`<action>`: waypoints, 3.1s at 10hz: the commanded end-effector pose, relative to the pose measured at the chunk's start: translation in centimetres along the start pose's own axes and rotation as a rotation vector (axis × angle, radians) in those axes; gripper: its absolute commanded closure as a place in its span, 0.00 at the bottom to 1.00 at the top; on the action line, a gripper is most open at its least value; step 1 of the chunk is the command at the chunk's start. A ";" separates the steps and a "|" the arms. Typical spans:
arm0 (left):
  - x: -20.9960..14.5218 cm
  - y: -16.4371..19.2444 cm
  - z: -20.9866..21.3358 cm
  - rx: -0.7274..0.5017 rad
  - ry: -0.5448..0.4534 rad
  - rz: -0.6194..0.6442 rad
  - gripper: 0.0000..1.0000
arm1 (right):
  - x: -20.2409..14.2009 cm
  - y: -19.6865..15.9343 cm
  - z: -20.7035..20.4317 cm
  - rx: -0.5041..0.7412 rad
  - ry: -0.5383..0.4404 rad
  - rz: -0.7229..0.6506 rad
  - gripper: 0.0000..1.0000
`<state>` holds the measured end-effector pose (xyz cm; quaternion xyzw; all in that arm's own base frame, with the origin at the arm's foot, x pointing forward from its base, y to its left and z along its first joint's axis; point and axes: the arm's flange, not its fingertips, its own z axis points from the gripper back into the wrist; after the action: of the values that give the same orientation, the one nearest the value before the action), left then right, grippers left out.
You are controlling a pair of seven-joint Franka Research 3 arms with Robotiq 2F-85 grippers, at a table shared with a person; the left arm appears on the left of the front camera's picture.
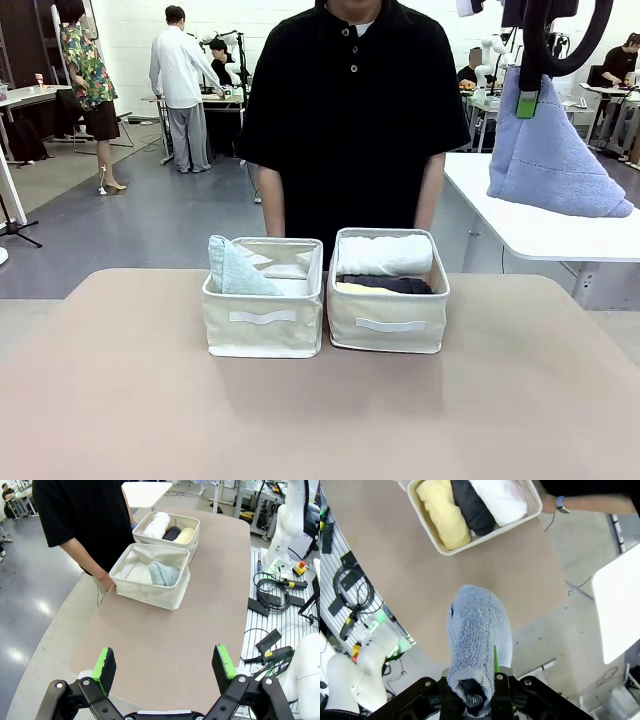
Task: Sort the towels based on their folding style.
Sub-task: Pick up another triangle-folded towel from the table and place it in the left Fabric basket.
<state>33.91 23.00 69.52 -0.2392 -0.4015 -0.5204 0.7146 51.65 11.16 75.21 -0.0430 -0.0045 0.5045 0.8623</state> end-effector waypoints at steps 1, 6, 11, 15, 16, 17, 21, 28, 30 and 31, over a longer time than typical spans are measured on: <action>0.1 -0.2 0.0 0.003 -0.013 -0.008 0.00 | -0.1 0.0 0.2 -0.003 -0.003 -0.001 0.82; 0.1 -0.2 0.0 0.003 -0.013 -0.008 0.00 | 26.5 5.7 -3.8 -0.047 -0.201 0.415 0.82; 0.1 -0.2 0.0 0.003 -0.013 -0.008 0.00 | 38.7 11.4 -5.1 -0.007 -0.312 0.502 0.82; 0.1 -0.2 0.0 0.003 -0.013 -0.008 0.00 | 41.9 12.9 -5.7 0.017 -0.312 0.507 0.82; 0.1 -0.2 0.0 0.003 -0.013 -0.008 0.00 | 41.9 13.0 -5.5 0.004 -0.314 0.517 0.82; 0.1 -0.2 0.0 0.003 -0.013 -0.008 0.00 | 34.1 15.9 -11.2 0.005 -0.312 0.534 0.82; 0.1 -0.2 0.0 0.003 -0.013 -0.008 0.00 | 34.1 15.9 -11.2 0.005 -0.312 0.534 0.82; 0.1 -0.2 0.0 0.003 -0.013 -0.008 0.00 | 35.3 15.3 -10.3 -0.071 -0.567 0.370 0.82; 0.1 -0.2 0.0 0.003 -0.013 -0.008 0.00 | 36.4 14.8 -11.9 -0.049 -0.554 0.371 0.82; 0.1 -0.2 0.0 0.003 -0.013 -0.008 0.00 | 36.8 14.7 -12.8 -0.042 -0.535 0.374 0.82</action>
<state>33.95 22.95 69.51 -0.2393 -0.4010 -0.5206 0.7148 58.10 49.77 60.74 0.0670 -0.2329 0.6538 0.7168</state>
